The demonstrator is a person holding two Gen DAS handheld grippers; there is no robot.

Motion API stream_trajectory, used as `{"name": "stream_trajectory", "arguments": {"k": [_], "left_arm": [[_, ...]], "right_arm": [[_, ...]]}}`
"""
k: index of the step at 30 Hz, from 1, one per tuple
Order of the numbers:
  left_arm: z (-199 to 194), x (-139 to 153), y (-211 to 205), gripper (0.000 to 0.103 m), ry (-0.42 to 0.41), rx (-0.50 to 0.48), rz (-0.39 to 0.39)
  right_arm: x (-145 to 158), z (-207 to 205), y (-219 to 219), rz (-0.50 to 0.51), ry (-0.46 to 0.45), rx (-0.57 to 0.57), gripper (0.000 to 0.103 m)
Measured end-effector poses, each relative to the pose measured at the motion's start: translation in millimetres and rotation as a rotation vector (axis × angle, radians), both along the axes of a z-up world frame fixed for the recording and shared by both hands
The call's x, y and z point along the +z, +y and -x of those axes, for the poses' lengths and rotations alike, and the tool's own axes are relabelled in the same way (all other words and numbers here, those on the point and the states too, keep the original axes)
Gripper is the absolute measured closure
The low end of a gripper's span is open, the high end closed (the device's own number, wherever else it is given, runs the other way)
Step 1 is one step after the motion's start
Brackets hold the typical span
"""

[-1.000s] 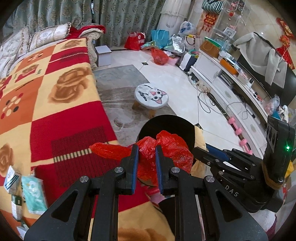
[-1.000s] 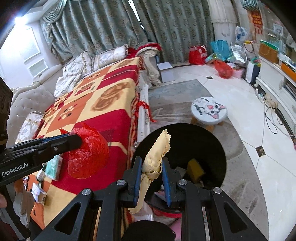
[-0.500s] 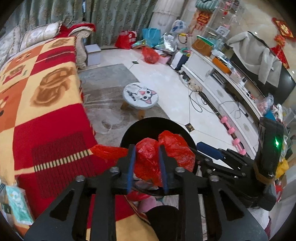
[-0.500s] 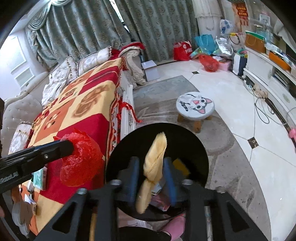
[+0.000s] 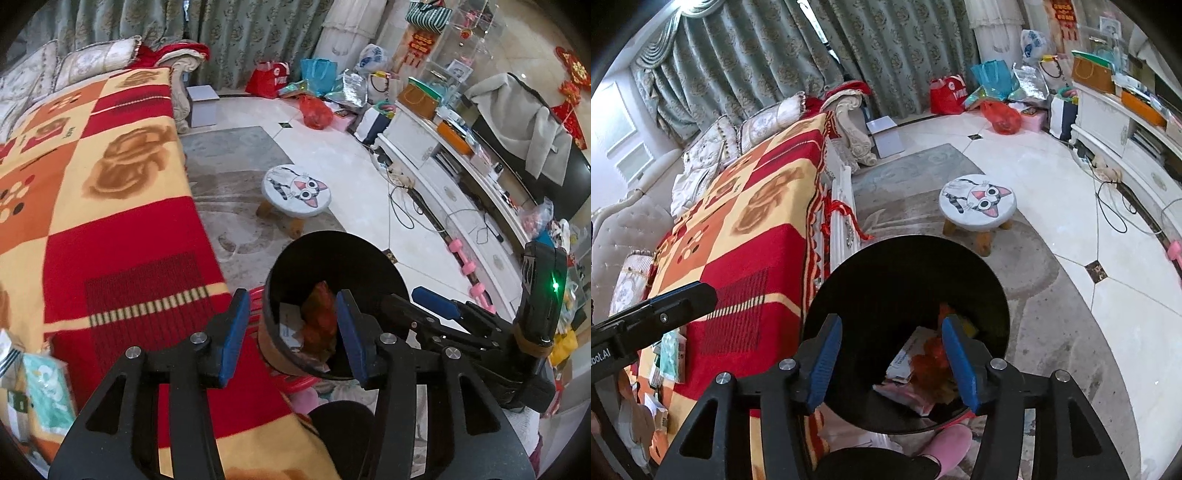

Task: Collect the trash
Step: 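Open the left gripper to drop the red bag while the right drops the cloth, then move both grippers back over the remaining trash on the bed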

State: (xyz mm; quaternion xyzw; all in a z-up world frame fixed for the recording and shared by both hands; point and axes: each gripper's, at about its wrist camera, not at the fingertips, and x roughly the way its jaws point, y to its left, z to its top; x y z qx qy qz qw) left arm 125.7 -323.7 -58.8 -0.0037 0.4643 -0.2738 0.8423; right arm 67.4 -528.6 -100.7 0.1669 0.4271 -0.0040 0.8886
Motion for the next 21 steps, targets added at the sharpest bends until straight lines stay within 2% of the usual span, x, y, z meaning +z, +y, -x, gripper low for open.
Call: {"name": "stream_trajectory", "arguments": {"k": [10, 21], "left_arm": [[20, 11, 34, 0.056, -0.052, 0.052, -0.053], [31, 8, 81, 0.056, -0.066, 0.13, -0.095]], "right_arm": [[5, 0, 36, 0.011, -0.002, 0.066, 0.044], [10, -1, 86, 0.021, -0.002, 0.157, 0.04]]}}
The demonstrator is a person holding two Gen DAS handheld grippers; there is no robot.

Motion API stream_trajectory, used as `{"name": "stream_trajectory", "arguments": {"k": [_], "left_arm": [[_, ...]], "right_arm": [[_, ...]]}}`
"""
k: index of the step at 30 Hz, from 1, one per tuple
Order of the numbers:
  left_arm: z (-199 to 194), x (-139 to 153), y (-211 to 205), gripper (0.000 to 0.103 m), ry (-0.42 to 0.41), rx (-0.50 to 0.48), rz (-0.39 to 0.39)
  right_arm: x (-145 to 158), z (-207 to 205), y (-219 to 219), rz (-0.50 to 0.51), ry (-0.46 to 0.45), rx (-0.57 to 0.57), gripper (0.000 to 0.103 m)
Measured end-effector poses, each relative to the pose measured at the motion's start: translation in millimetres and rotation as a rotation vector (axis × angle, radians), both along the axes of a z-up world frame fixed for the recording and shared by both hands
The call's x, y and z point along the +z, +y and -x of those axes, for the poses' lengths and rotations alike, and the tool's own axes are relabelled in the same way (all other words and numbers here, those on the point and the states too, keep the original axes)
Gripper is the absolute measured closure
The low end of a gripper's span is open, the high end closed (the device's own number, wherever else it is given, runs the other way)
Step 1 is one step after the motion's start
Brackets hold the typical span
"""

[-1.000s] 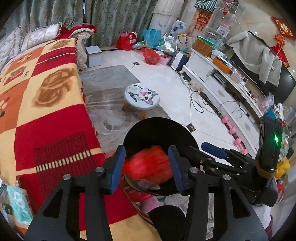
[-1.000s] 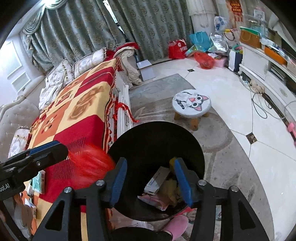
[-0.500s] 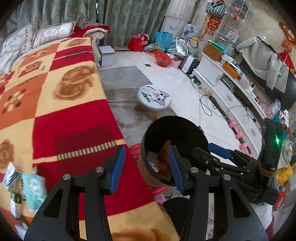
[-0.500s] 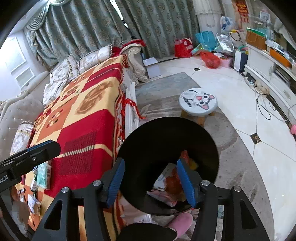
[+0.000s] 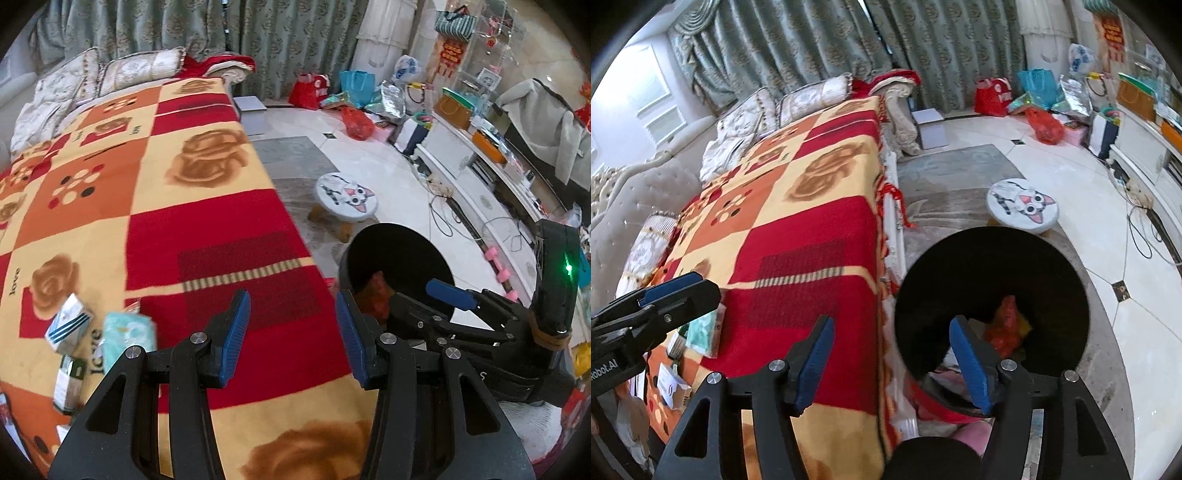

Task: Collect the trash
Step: 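Move both grippers back over the remaining trash on the bed, then grasp the teal tissue pack with the right gripper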

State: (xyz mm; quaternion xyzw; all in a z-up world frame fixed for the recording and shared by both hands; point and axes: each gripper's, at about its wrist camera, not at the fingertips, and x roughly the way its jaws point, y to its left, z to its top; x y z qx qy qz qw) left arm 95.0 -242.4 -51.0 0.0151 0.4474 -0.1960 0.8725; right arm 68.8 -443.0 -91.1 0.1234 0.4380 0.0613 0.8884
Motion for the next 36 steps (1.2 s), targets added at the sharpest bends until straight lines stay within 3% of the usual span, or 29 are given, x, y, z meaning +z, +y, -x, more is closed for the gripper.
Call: {"name": "stream_trajectory", "arguments": {"k": [11, 21, 27, 33, 36], "left_arm": [[5, -7, 57, 0.056, 0.017, 0.087, -0.023], [0, -6, 144, 0.056, 0.031, 0.226, -0.042], [-2, -9, 195, 0.056, 0.051, 0.335, -0.011], [-1, -10, 219, 0.056, 0.051, 0.372, -0.009], [-1, -12, 226, 0.056, 0.058, 0.382, -0.006]], "right_arm": [[-4, -8, 60, 0.022, 0.025, 0.108, 0.036], [-14, -17, 116, 0.021, 0.06, 0.215, 0.035], [-23, -25, 154, -0.038, 0.103, 0.295, 0.034], [-27, -39, 202, -0.059, 0.109, 0.355, 0.033], [-35, -51, 224, -0.076, 0.125, 0.359, 0.028]]}}
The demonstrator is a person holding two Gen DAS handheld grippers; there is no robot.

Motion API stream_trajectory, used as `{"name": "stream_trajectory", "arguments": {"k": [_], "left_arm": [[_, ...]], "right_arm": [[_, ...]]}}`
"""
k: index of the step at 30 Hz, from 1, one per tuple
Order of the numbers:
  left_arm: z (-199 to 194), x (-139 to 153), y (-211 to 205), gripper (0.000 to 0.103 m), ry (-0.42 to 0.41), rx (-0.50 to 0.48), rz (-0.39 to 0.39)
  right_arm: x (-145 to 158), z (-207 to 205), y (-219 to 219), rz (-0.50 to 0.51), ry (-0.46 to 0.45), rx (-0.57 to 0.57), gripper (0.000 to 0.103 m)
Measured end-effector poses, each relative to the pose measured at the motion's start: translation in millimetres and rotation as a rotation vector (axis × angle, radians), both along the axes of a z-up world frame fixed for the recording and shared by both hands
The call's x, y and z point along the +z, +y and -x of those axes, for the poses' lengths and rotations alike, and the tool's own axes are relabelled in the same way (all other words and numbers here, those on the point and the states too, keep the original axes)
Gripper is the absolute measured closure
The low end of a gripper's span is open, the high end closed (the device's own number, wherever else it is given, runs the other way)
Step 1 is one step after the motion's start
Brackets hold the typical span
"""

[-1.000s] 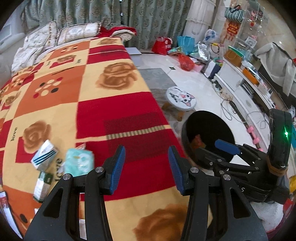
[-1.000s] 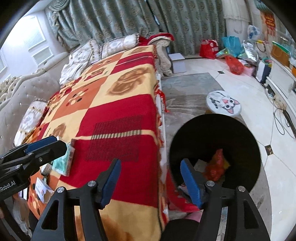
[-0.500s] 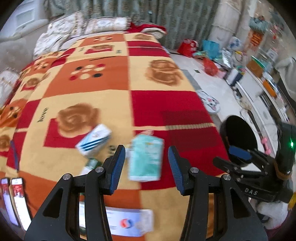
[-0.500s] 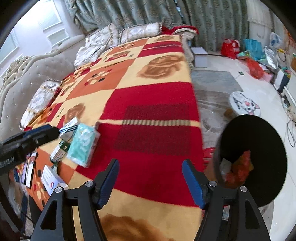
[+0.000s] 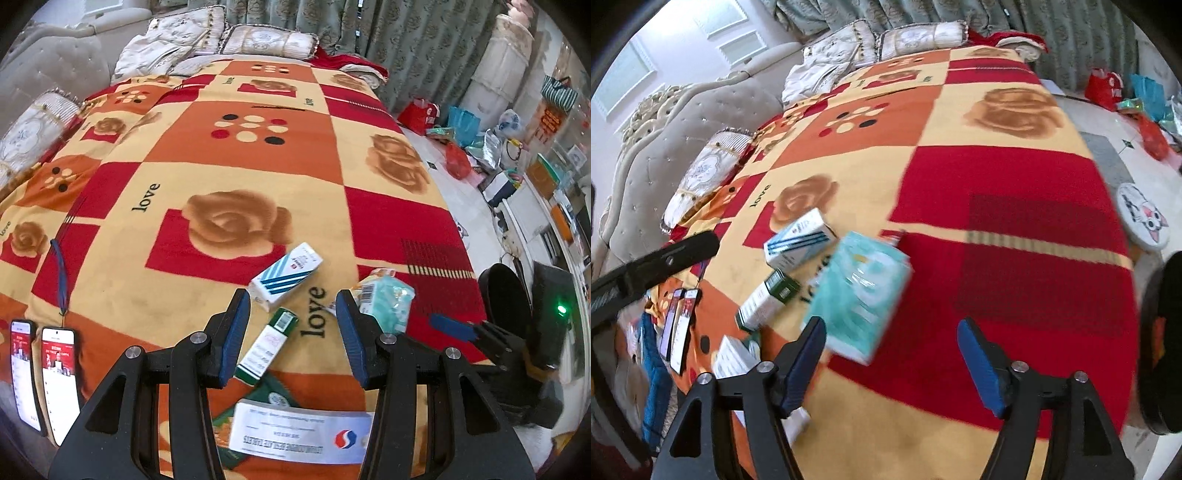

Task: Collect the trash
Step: 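Grasp the teal tissue pack with the right gripper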

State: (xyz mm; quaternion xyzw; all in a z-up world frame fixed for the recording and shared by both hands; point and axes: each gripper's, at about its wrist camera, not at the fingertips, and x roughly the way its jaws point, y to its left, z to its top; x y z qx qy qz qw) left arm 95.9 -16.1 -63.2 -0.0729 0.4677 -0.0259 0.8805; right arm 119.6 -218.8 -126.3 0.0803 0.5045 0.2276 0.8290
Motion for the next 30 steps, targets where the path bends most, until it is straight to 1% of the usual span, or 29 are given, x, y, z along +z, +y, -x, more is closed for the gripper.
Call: {"name": "stream_trajectory", "arguments": {"k": [5, 7, 8, 9, 11, 16, 21, 23, 26, 30], "left_arm": [[0, -3, 3, 0.056, 0.011, 0.0, -0.007], [-1, -4, 4, 0.056, 0.013, 0.002, -0.004], [-2, -5, 4, 0.056, 0.014, 0.002, -0.002], [-3, -5, 3, 0.056, 0.015, 0.002, 0.0], [-4, -6, 1, 0.056, 0.018, -0.001, 0.004], [-8, -10, -8, 0.056, 0.023, -0.018, 0.009], [-15, -17, -26, 0.056, 0.042, -0.059, 0.005], [-20, -23, -37, 0.056, 0.062, -0.088, -0.01], [-26, -33, -52, 0.056, 0.093, -0.124, -0.032], [-37, -49, -73, 0.056, 0.134, -0.177, -0.102]], "right_arm": [[-20, -17, 24, 0.002, 0.046, 0.01, 0.027], [-19, -17, 26, 0.004, 0.021, 0.018, 0.029], [-19, -17, 27, 0.0, 0.024, 0.032, 0.038], [-18, -16, 27, -0.004, 0.022, 0.048, 0.045], [-13, -12, 24, 0.026, -0.004, 0.062, 0.049], [0, -2, 0, 0.043, -0.022, 0.055, 0.05], [5, 4, -27, 0.14, -0.018, 0.034, 0.05], [2, 3, -37, 0.186, -0.015, 0.015, 0.05], [-7, -1, -46, 0.2, 0.02, -0.007, 0.05], [-15, -3, -48, 0.206, 0.028, -0.026, 0.048]]}}
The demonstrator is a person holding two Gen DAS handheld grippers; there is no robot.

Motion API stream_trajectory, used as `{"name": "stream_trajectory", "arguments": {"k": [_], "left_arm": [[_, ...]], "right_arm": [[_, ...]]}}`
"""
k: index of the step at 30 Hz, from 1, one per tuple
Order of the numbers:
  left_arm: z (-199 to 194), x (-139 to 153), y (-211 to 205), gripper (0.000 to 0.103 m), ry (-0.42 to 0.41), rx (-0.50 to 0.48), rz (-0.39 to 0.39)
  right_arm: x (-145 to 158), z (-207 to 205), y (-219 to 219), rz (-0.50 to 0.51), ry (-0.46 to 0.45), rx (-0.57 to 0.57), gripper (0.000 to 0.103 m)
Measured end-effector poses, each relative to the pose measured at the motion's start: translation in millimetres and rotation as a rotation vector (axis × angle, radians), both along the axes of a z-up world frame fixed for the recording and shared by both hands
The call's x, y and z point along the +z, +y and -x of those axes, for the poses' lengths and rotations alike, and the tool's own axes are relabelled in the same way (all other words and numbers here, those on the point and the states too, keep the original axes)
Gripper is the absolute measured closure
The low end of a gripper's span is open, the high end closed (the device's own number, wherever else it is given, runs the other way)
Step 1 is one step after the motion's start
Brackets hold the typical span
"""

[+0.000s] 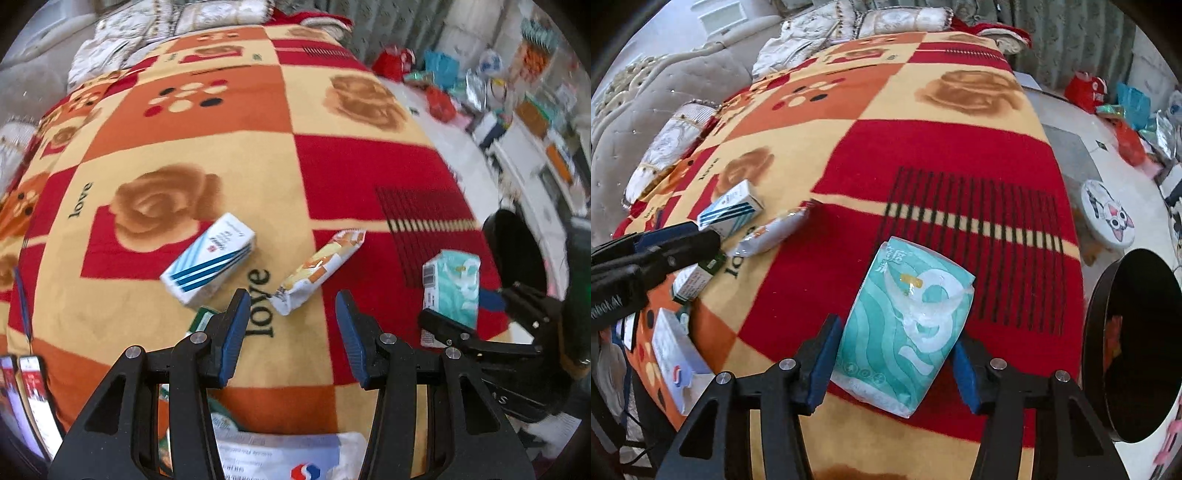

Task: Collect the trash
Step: 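Grasp the teal tissue pack with the right gripper, then grasp the orange-and-white snack wrapper with the left gripper, then carry the snack wrapper and tissue pack over the black bin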

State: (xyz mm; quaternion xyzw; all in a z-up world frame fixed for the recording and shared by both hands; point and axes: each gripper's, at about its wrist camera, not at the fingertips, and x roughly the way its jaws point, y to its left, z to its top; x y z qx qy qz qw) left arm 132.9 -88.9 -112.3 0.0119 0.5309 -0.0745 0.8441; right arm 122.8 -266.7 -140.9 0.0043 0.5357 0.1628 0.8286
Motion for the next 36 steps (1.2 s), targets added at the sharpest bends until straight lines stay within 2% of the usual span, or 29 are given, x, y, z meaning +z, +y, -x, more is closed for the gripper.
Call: {"name": "stream_trajectory", "arguments": {"k": [2, 4, 14, 16, 18, 20, 24, 28, 36], "left_arm": [[-6, -6, -5, 0.056, 0.016, -0.012, -0.019], [-13, -13, -9, 0.056, 0.031, -0.018, -0.04], [-42, -41, -25, 0.057, 0.073, -0.043, -0.096], [-45, -42, -23, 0.059, 0.077, -0.033, -0.07], [-46, -41, -18, 0.072, 0.089, -0.022, -0.009], [-46, -38, -16, 0.079, 0.093, -0.019, 0.019], [-37, -23, -10, 0.081, 0.077, -0.006, 0.096], [-26, -5, -10, 0.082, 0.045, -0.003, 0.135], [-3, 20, -31, 0.082, -0.008, -0.043, 0.155]], "right_arm": [[-1, 0, 0, 0.009, -0.015, -0.008, 0.04], [-2, -1, 0, 0.008, -0.026, -0.016, 0.036], [-5, -2, -8, -0.06, -0.058, -0.016, 0.036], [-5, 0, -9, -0.069, -0.066, -0.011, 0.036], [-4, 2, -9, -0.069, -0.081, -0.002, 0.043], [1, 6, -10, -0.088, -0.107, 0.007, 0.049], [12, 13, -9, -0.088, -0.145, 0.033, 0.05], [22, 19, -15, -0.103, -0.157, 0.027, 0.05], [44, 30, -26, -0.092, -0.197, 0.013, 0.05]]}}
